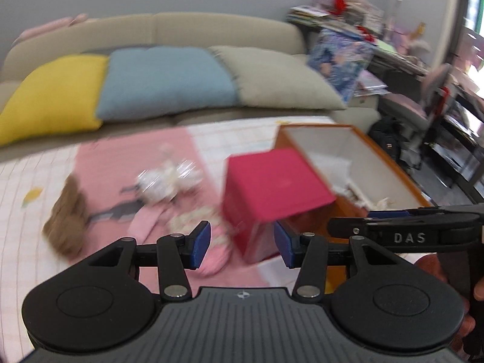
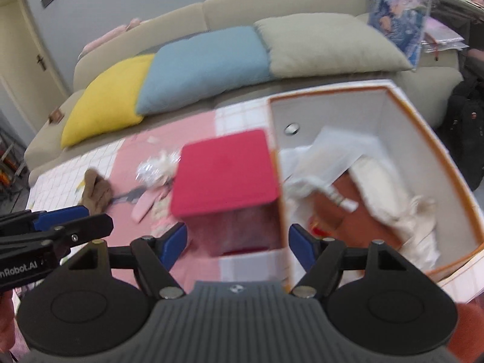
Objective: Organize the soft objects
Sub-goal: 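Grasp the pink crocheted pouch with the right tool while the left tool grasps the brown plush bunny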
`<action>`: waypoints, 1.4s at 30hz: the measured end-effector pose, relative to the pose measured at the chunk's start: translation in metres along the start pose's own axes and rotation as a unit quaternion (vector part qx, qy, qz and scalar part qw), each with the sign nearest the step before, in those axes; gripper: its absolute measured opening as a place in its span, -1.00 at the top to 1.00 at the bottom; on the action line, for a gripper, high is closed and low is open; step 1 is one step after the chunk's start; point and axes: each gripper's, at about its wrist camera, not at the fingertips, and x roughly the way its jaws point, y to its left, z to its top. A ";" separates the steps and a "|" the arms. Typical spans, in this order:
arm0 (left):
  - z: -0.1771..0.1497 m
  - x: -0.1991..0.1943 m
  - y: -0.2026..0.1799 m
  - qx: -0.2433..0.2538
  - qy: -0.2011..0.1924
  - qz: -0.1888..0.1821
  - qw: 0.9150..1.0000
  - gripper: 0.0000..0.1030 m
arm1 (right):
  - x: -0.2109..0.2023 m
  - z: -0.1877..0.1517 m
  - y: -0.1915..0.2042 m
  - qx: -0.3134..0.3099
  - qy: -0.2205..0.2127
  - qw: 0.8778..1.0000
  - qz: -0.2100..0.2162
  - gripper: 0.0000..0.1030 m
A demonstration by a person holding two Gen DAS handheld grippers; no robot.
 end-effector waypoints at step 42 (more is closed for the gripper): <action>-0.031 0.093 0.171 0.032 0.021 0.235 0.971 -0.64 | 0.173 -0.048 0.149 -0.164 0.022 0.980 -0.112 -0.36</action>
